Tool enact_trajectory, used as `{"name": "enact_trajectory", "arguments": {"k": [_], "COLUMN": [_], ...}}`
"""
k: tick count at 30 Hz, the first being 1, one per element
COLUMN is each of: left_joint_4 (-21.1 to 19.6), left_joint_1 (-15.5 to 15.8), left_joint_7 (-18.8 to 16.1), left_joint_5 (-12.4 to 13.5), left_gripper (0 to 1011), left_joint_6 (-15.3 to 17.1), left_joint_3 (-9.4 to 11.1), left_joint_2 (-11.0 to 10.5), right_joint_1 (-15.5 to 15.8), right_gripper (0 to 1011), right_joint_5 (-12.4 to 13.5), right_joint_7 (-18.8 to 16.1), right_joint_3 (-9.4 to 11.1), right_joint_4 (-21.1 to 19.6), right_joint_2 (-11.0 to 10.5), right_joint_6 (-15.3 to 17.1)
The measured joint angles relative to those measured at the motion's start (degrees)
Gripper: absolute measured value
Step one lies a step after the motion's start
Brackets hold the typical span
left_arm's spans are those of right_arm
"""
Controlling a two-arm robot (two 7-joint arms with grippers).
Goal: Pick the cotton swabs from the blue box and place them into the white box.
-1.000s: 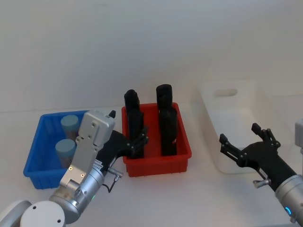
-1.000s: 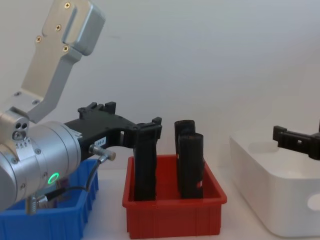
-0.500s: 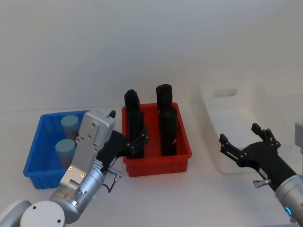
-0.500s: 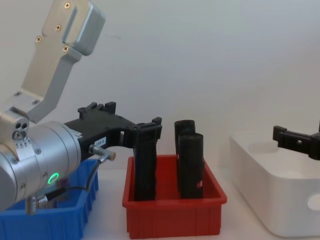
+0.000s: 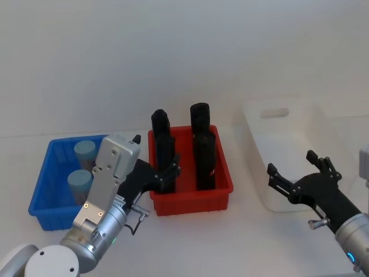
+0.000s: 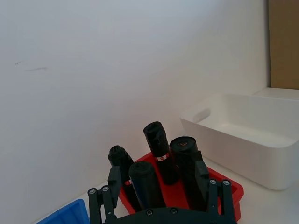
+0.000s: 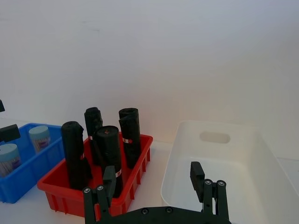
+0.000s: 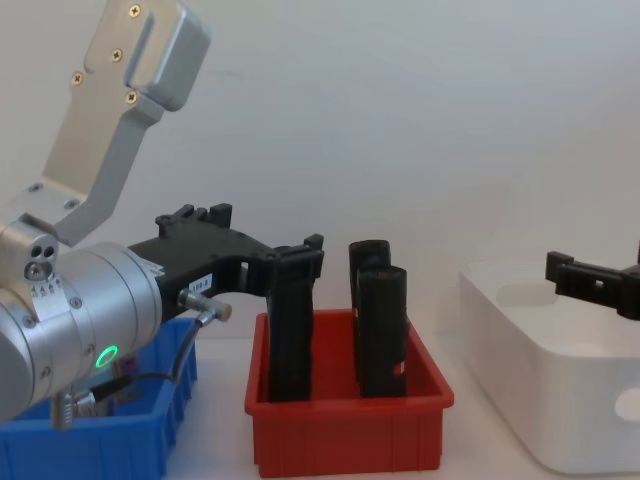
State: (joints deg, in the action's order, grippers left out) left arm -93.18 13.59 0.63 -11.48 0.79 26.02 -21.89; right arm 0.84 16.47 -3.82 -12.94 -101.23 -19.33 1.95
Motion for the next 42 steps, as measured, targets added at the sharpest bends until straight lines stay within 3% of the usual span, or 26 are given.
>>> {"name": "enact_trajectory", "arguments": {"k": [26,42], "left_joint_4": [0.12,3.03], "left_joint_1": [0.06,1.49], "left_joint_7": [0.05,0.51], "left_joint_5": [-0.09,-3.71], "left_gripper": [1004,1004], "left_joint_6": [0.12,2.79], "left_joint_3": [-0.2,-2.58], "left_joint_2": [0.01,-0.42], "right_joint_1": [0.0,0.0], "right_gripper": [1002,1002], "right_joint_5": [0.0,0.0], "right_joint_7": [0.0,0.0], "right_joint_3": [0.0,0.0], "right_joint_4": [0.0,0.0], "right_joint_2": [0.0,0.0], "right_joint_6": [0.0,0.0]}}
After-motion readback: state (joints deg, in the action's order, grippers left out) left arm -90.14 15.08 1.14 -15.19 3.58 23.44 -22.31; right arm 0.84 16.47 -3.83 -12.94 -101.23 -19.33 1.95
